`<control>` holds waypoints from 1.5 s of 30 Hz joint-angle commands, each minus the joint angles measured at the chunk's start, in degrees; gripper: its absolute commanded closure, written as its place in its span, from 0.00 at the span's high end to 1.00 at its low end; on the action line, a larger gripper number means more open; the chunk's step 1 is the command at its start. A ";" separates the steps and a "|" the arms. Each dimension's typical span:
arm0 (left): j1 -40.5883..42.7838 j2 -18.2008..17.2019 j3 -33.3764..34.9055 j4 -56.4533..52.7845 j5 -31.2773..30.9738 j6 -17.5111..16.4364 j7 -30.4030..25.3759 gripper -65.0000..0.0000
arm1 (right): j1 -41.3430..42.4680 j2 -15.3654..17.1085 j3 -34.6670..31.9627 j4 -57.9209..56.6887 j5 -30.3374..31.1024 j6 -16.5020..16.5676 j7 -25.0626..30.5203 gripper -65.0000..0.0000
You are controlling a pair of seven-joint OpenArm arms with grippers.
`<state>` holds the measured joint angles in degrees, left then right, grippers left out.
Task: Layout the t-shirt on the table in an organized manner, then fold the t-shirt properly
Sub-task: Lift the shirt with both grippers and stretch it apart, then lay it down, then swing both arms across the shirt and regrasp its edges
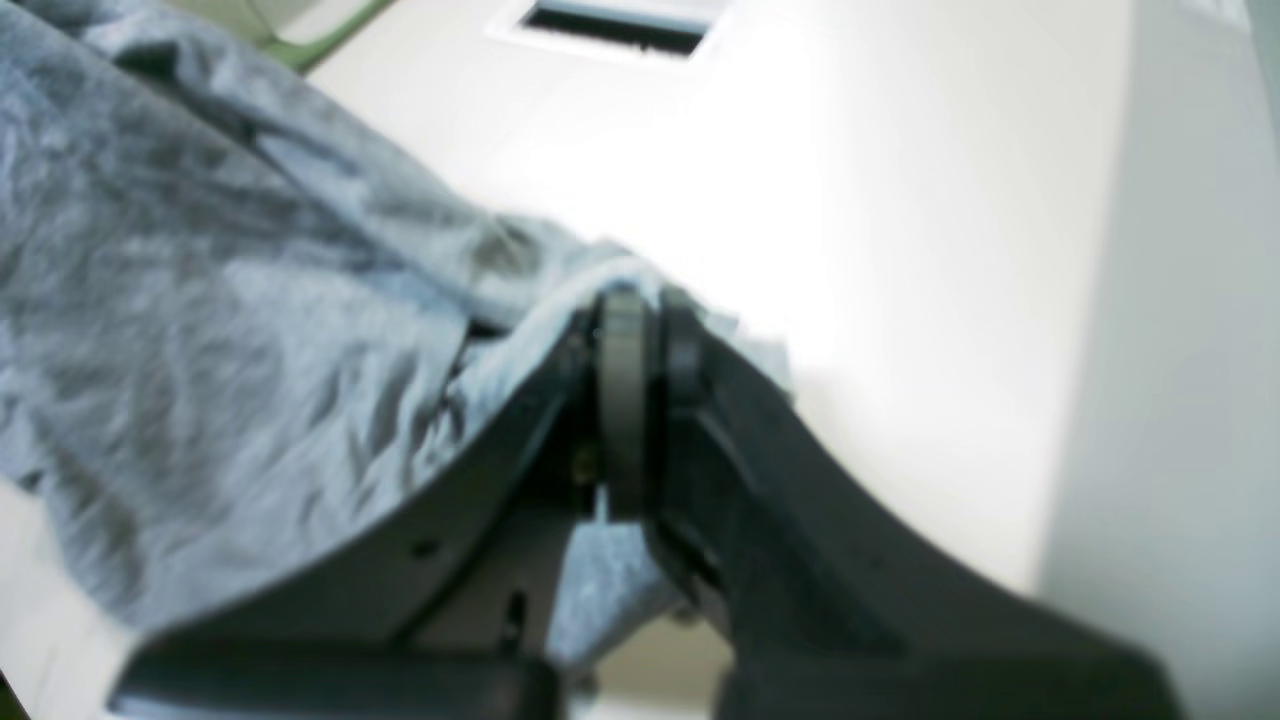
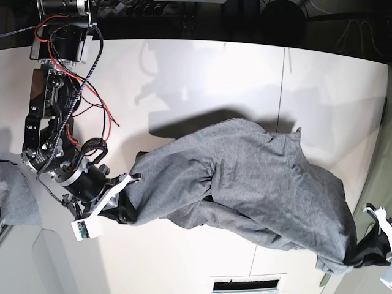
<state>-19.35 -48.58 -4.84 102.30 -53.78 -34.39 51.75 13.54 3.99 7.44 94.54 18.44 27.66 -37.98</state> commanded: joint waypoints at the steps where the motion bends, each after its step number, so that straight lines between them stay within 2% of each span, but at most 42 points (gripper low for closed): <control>1: 0.17 -0.50 -0.55 -0.46 0.13 0.26 -0.90 0.00 | 0.13 0.28 0.11 1.01 0.48 0.02 1.27 0.00; 8: 9.60 6.67 -0.55 -13.86 2.16 0.20 -1.66 0.00 | -5.55 0.46 0.11 -0.59 -5.66 -0.33 1.49 0.00; 12: 13.79 9.68 -0.55 -16.74 2.05 -3.50 -3.78 0.00 | -9.62 1.42 0.50 -0.61 -5.66 -0.81 1.55 0.00; 16: 14.21 10.60 -0.55 -15.41 -0.26 -4.46 -4.26 0.00 | -13.53 1.62 1.90 -0.61 -5.55 -1.14 1.73 0.00; 20: 10.03 10.60 -0.55 -12.76 -0.22 -4.42 -4.35 0.00 | -16.52 1.57 2.29 -0.66 -3.91 -1.07 1.92 0.00; 21: 8.50 10.60 -0.55 -12.24 -0.26 -4.33 -4.35 0.00 | -17.05 1.55 2.29 -0.66 -3.06 -1.07 2.01 0.07; 23: 5.46 10.62 -0.55 -11.28 -0.26 -3.30 -4.31 0.00 | -17.51 1.55 2.29 -0.66 -1.57 -1.05 1.90 0.41; 24: 4.22 10.60 -0.55 -10.97 -0.24 -2.69 -4.09 0.00 | -17.53 1.57 2.32 -0.61 -0.74 -1.07 1.90 0.53; 25: 3.04 10.60 -0.55 -10.80 -0.24 -2.56 -3.48 0.00 | -17.51 1.55 2.32 -0.35 0.61 -1.09 1.90 0.58; 26: 2.19 10.56 -0.55 -10.80 -0.24 -2.27 -2.56 0.00 | -17.51 1.55 2.32 0.22 2.38 -1.07 1.97 0.59; 28: 1.75 10.19 -0.55 -10.80 -0.22 -2.27 -1.97 0.00 | -17.33 1.05 2.32 2.12 5.75 -0.98 2.19 0.59; 31: 1.75 10.14 -0.55 -10.80 -0.24 -2.25 -2.08 0.00 | -15.78 -1.38 2.45 4.57 5.29 -0.39 4.09 0.58; 35: 1.16 10.14 -0.55 -10.80 -0.22 -2.25 -3.74 0.00 | -11.56 -4.44 2.40 1.64 -2.73 -1.03 8.90 0.56; 38: -0.83 10.14 -0.55 -10.75 -0.28 -2.25 -3.72 0.00 | -8.04 -6.10 2.40 -5.99 -7.93 -4.59 11.21 0.30; 41: -3.96 10.21 -0.55 -10.29 -1.14 -2.25 -3.69 0.00 | -4.28 -6.19 2.40 -16.65 -9.68 -4.96 11.43 0.05; 42: -5.01 10.25 -0.55 -9.81 -1.33 -2.25 -3.65 0.00 | -3.41 -6.19 2.40 -20.04 -9.94 -4.98 11.45 0.00; 45: -8.02 11.28 -0.55 -7.41 -1.38 -2.23 -3.74 0.00 | -2.47 -6.23 2.23 -27.89 -9.53 -4.70 11.41 0.00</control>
<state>-25.67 -36.56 -4.89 93.97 -53.76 -36.47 49.80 10.20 -2.09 9.76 65.63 8.32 22.57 -27.57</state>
